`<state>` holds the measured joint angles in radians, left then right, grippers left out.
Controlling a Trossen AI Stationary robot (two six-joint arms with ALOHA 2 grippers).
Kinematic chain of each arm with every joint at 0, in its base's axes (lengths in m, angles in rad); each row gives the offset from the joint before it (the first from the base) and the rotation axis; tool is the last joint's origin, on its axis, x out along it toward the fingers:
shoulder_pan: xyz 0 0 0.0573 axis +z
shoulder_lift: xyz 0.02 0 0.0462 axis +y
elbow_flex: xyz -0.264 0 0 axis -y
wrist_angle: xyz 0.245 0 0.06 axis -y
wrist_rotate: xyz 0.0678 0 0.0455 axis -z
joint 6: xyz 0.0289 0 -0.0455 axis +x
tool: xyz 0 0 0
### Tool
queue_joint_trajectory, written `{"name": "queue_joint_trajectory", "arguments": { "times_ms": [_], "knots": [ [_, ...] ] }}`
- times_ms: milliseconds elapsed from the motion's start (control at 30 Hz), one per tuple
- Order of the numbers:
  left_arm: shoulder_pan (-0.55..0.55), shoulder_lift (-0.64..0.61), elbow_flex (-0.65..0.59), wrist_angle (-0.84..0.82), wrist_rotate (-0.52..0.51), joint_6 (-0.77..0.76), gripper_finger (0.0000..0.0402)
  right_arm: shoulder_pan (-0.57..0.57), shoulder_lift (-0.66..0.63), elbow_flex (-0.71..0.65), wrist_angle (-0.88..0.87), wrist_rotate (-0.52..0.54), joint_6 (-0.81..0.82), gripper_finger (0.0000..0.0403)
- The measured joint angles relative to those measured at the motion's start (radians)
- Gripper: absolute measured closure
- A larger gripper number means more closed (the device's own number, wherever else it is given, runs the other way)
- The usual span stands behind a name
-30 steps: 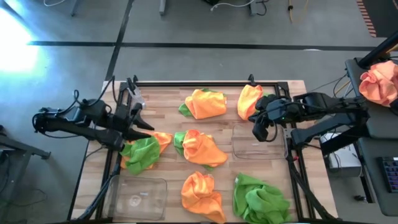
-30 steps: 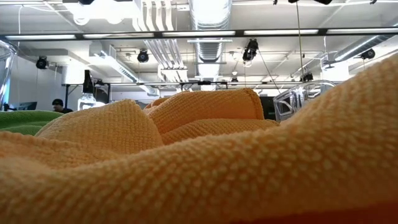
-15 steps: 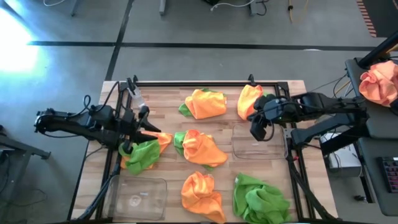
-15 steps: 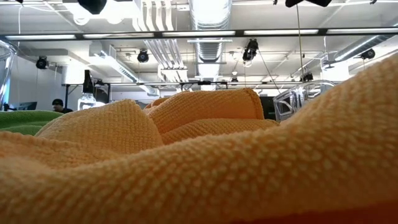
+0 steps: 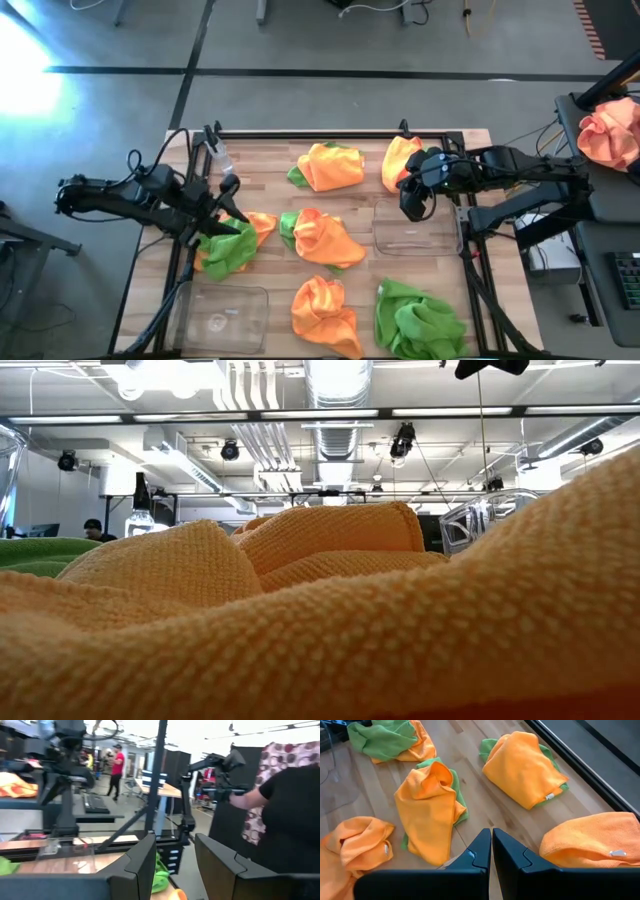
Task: Sort microfiber towel by color & place in baskets
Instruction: Put the center yellow towel into the left transparent bin
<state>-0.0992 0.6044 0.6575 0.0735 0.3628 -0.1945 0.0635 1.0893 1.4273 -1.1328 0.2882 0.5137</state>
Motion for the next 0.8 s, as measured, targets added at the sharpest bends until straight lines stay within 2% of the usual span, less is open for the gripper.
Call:
{"name": "queue_joint_trajectory", "arguments": {
  "times_ms": [367,667,800],
  "knots": [
    [0.086,0.06,-0.024,-0.02,0.03,0.057,0.0281,-0.005,0.008,0.0,0.0,0.0,-0.002,0.039],
    [0.219,0.183,0.02,-0.264,-0.004,0.086,0.0281,-0.005,0.014,0.0,0.0,0.0,-0.002,0.039],
    [0.271,0.264,0.042,-0.31,0.081,0.102,0.0281,-0.005,0.014,0.0,0.0,0.0,-0.002,0.039]
  ]
}}
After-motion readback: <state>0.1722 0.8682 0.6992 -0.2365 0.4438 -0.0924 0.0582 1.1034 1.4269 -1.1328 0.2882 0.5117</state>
